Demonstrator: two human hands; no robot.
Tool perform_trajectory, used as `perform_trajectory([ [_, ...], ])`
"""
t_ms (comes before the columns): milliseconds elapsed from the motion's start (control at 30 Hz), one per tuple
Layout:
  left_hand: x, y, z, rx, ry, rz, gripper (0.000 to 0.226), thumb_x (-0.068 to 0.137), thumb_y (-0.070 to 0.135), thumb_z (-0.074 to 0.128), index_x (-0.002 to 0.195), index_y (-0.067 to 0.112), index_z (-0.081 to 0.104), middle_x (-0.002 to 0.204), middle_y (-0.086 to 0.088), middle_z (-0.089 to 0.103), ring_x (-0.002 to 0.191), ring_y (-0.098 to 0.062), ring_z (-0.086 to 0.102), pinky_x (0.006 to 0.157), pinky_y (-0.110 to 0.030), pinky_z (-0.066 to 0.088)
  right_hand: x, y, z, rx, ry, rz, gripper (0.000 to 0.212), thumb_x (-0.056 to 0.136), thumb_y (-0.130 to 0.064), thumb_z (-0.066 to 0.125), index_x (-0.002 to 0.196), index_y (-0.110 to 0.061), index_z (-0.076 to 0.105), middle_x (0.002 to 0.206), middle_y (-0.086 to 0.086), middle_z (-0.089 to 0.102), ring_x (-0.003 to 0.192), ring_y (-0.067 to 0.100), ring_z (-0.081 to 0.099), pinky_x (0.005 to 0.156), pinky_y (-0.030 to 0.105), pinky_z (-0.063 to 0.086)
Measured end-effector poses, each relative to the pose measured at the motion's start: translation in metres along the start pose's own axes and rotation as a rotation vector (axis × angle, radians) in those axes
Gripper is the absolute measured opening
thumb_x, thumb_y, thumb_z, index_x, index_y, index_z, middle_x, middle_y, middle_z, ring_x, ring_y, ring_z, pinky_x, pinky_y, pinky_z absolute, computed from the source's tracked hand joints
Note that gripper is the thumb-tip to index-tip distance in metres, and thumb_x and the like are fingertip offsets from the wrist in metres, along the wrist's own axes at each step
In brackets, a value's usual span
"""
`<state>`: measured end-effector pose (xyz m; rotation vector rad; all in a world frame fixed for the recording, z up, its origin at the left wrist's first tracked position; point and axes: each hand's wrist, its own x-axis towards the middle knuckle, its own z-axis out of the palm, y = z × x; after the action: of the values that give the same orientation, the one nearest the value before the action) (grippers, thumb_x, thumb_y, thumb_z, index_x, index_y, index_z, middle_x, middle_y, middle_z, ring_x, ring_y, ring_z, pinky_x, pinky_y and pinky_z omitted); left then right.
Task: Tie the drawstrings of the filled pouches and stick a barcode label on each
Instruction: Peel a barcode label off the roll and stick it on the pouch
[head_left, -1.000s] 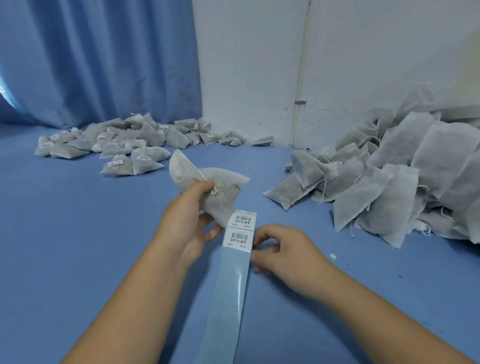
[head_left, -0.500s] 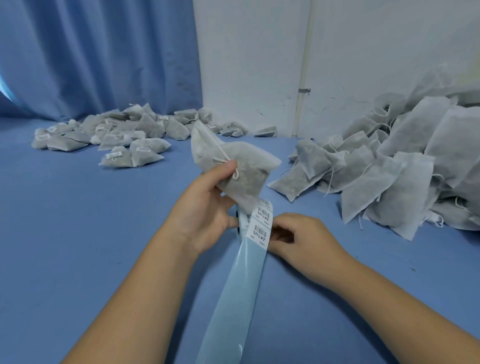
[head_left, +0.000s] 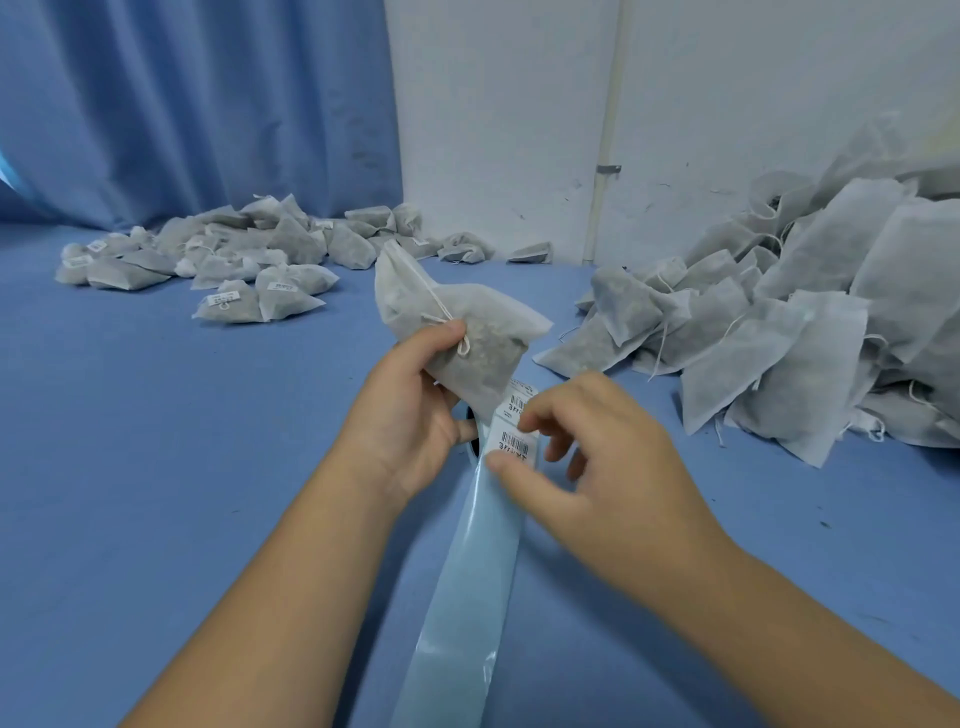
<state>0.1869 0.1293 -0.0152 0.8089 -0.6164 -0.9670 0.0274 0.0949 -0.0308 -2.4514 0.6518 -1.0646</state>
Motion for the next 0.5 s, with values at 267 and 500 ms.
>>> perform_trajectory([
  [267,-0.003,-0.007,0.005,-0.025,0.079,0.030,0.011,0.096,0.022,0.053,0.101,0.022,0.063,0.091,0.005,0.068,0.083,-0.011,0.065,0.066,-0.034,0.053,0.007,-0.002,0.022,-0.271,-0.074,-0.013,0.033,0.081,-0.049,0.069,0.091,-0.022,0.053,0.096,-0.007,0.042,0.084,0.014,0.045,0.069,0.031,0.044],
  [500,-0.004,-0.008,0.010,-0.053,0.131,0.033,0.023,0.095,0.021,0.056,0.116,0.016,0.063,0.098,0.000,0.071,0.088,-0.016,0.068,0.084,-0.050,0.052,0.012,0.003,0.026,-0.215,-0.030,0.113,0.025,0.085,-0.044,0.066,0.083,-0.025,0.050,0.088,-0.010,0.044,0.081,0.011,0.047,0.071,0.026,0.041],
])
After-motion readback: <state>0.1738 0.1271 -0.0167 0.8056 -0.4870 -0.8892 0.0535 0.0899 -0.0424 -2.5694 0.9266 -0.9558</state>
